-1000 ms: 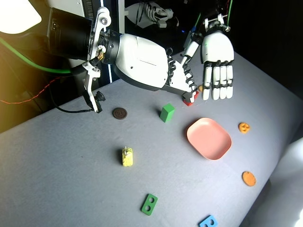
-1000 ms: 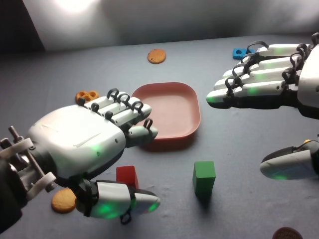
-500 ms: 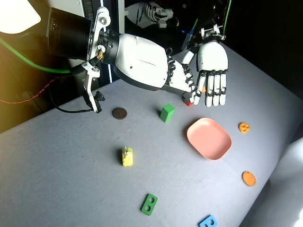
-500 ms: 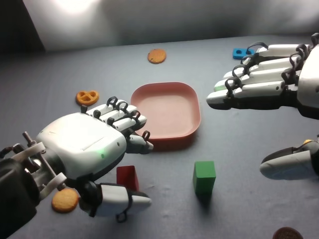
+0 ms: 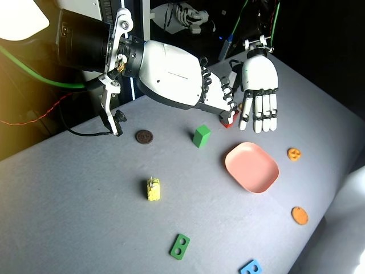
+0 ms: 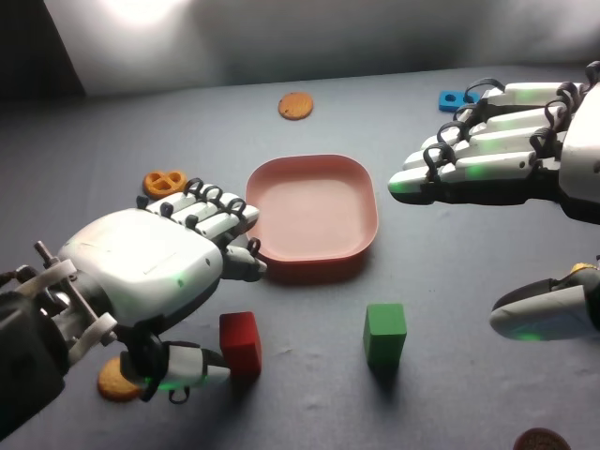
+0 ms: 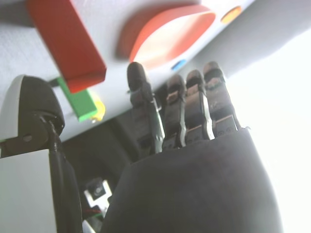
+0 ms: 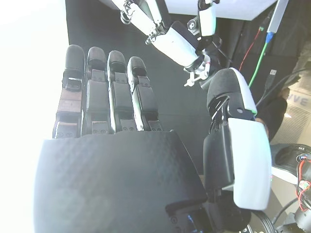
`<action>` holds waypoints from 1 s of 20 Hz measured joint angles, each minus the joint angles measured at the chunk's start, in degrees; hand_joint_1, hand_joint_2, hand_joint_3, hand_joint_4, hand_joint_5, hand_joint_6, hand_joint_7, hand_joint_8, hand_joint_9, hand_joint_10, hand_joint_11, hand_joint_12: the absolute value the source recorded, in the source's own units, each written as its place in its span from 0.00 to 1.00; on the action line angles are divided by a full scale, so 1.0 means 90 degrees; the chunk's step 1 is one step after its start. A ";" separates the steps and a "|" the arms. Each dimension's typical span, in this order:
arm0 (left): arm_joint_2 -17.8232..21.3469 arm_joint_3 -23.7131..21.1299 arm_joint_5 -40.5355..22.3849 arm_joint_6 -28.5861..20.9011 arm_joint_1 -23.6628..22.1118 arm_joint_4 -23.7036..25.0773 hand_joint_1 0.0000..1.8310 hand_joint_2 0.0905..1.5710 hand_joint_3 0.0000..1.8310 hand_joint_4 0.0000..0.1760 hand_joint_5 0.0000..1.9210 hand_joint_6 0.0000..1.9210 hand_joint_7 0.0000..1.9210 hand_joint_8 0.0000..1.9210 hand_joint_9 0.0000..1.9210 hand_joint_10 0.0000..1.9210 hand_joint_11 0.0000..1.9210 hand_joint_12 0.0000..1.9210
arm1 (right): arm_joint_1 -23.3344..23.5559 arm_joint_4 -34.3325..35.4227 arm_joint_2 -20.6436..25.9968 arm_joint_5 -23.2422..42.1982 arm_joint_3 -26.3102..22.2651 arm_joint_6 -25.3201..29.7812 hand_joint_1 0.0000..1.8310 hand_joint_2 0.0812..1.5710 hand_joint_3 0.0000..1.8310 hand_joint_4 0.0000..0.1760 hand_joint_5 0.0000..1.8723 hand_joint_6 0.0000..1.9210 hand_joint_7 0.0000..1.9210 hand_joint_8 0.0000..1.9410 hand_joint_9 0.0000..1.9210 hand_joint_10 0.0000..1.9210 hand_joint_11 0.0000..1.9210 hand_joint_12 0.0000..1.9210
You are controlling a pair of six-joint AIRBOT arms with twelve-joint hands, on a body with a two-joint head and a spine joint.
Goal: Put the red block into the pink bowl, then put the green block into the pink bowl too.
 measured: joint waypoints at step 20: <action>-0.0158 -0.0384 -0.0981 0.0301 -0.0141 -0.2028 0.58 0.62 0.00 0.00 0.34 0.01 0.08 0.00 0.01 0.00 0.00 0.00 | 0.0000 0.0000 0.0000 0.0007 0.0000 0.0002 0.10 0.72 0.00 0.00 0.10 0.00 0.10 0.00 0.11 0.00 0.00 0.36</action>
